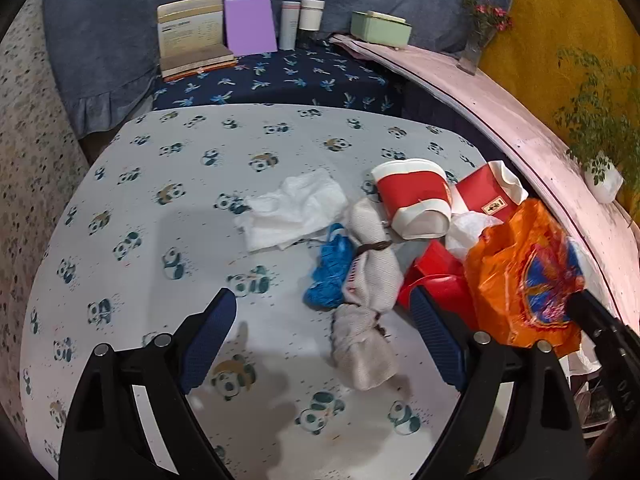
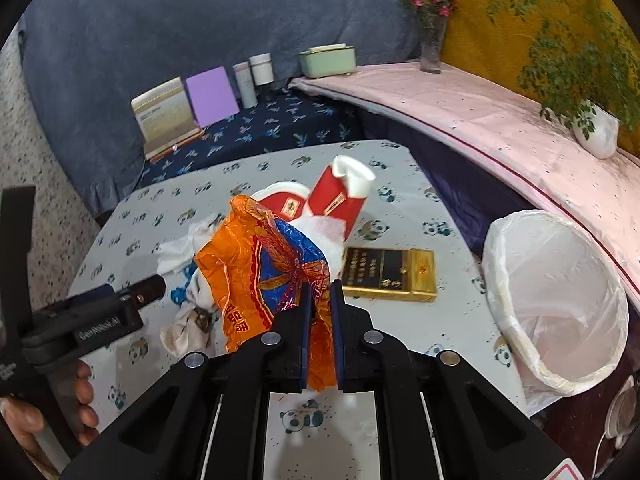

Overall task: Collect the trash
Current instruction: 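Grasp the white sock with the left tool while the right tool holds the bag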

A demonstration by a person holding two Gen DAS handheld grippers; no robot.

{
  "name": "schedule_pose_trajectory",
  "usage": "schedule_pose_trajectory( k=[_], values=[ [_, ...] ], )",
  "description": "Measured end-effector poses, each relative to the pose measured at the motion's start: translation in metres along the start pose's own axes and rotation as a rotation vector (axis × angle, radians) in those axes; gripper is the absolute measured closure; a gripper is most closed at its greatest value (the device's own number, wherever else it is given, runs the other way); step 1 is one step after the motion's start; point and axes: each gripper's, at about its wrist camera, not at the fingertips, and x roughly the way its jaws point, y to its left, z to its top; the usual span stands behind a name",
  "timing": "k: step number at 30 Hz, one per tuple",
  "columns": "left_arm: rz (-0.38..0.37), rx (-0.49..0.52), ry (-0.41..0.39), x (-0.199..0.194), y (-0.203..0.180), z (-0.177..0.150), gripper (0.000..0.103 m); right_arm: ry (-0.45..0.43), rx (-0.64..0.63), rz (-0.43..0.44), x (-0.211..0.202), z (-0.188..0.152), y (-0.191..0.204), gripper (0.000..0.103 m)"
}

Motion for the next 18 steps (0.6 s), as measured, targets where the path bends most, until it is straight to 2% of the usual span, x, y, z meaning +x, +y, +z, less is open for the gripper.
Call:
schedule_pose_trajectory(
  k=[5,9,15,16,17,18],
  values=[
    [-0.017,0.031,0.006,0.017,-0.018,0.010,0.020,-0.034,0.040,-0.011,-0.007,0.010,-0.016,0.094],
    [-0.016,0.046,0.021,0.036,-0.029,0.018,0.028,-0.038,0.066,-0.020,-0.003,0.015,-0.028,0.094],
    [-0.016,0.055,0.068,0.062,-0.036,0.024,0.053,-0.013,0.090,-0.024,0.008,0.014,-0.040,0.094],
    [-0.021,0.059,0.073,0.064,-0.038,0.024,0.063,-0.010,0.093,-0.023,0.009,0.013,-0.041,0.094],
    [-0.026,0.063,0.078,0.065,-0.039,0.024,0.076,-0.008,0.095,-0.022,0.010,0.012,-0.042,0.094],
    [-0.028,0.069,0.085,0.066,-0.040,0.024,0.081,-0.006,0.097,-0.021,0.011,0.012,-0.043,0.094]
  ],
)
